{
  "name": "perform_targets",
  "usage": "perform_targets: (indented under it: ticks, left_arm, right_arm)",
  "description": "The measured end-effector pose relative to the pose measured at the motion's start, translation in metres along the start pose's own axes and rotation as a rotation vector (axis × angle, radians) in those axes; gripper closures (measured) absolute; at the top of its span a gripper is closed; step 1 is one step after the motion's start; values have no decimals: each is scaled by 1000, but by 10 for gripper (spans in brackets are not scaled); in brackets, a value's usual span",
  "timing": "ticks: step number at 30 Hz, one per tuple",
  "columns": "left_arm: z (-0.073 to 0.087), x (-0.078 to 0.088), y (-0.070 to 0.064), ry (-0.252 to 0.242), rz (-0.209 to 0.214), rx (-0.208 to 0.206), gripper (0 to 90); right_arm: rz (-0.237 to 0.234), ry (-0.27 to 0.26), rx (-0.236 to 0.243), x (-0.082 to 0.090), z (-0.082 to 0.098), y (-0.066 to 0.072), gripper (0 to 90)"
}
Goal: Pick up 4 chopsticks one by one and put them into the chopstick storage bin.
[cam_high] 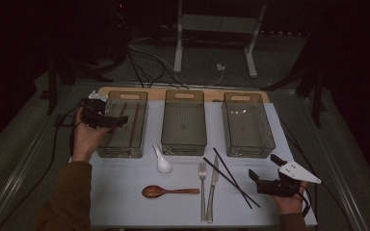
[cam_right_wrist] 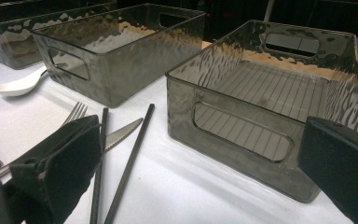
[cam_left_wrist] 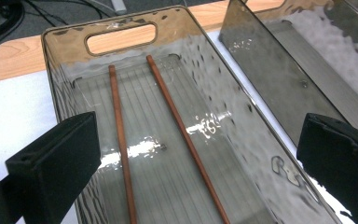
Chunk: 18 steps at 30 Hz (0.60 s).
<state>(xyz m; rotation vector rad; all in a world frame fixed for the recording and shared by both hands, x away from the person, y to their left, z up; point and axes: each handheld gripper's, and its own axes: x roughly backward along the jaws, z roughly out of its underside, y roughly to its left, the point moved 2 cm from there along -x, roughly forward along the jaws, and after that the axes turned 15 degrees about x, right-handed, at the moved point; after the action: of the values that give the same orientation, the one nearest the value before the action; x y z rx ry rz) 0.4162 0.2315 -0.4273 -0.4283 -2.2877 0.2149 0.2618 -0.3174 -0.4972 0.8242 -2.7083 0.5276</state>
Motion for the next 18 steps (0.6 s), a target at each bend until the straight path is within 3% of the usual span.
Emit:
perform_targets:
  ticks: [18]
  left_arm:
    - [37,40,-20,-114,56,-13,7]
  right_arm:
    - [-5,10,2,-1,0,2,0]
